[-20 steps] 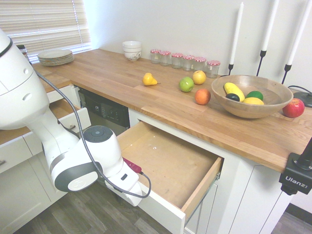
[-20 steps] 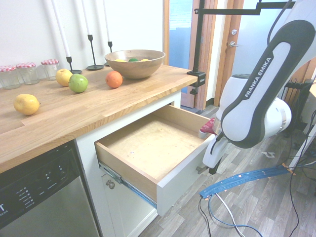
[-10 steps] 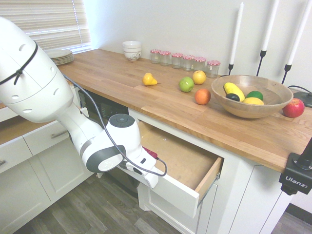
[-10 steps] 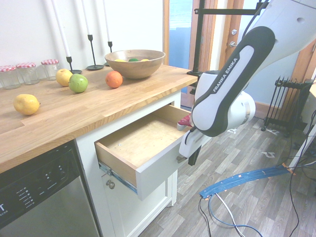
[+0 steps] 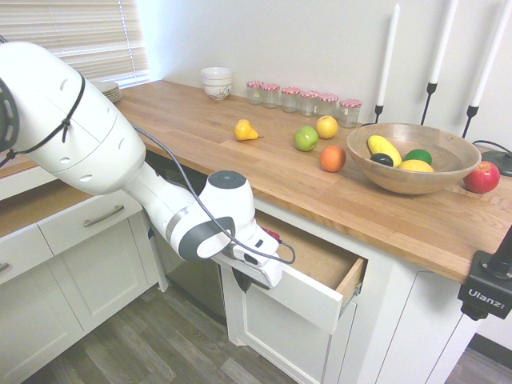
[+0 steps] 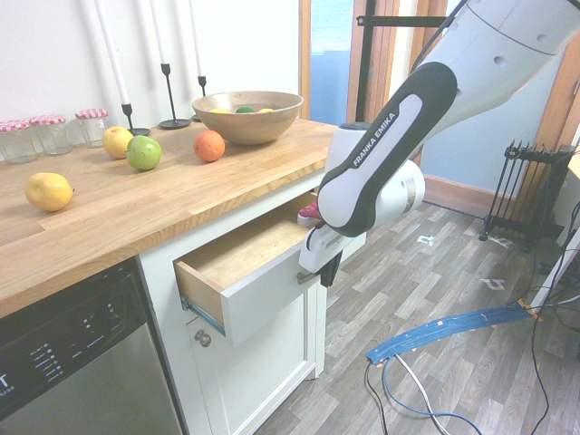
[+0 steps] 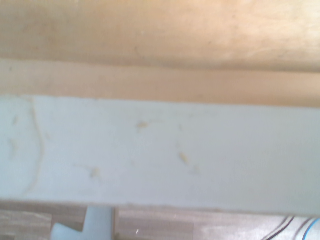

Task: Close the drawer

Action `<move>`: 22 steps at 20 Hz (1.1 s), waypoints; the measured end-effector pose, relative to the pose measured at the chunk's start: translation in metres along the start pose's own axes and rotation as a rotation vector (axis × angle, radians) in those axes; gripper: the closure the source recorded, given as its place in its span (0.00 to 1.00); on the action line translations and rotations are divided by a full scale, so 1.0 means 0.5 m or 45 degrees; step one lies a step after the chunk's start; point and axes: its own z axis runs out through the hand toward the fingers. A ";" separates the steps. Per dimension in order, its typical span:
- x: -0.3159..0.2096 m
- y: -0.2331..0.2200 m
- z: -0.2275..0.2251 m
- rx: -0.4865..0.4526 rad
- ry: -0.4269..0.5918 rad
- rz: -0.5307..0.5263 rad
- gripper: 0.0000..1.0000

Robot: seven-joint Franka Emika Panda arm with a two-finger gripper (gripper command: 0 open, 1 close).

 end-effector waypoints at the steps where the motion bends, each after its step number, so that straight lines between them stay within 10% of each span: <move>1: 0.007 -0.010 0.003 -0.003 0.003 0.002 1.00; 22: 0.121 -0.154 0.009 0.004 0.043 0.049 1.00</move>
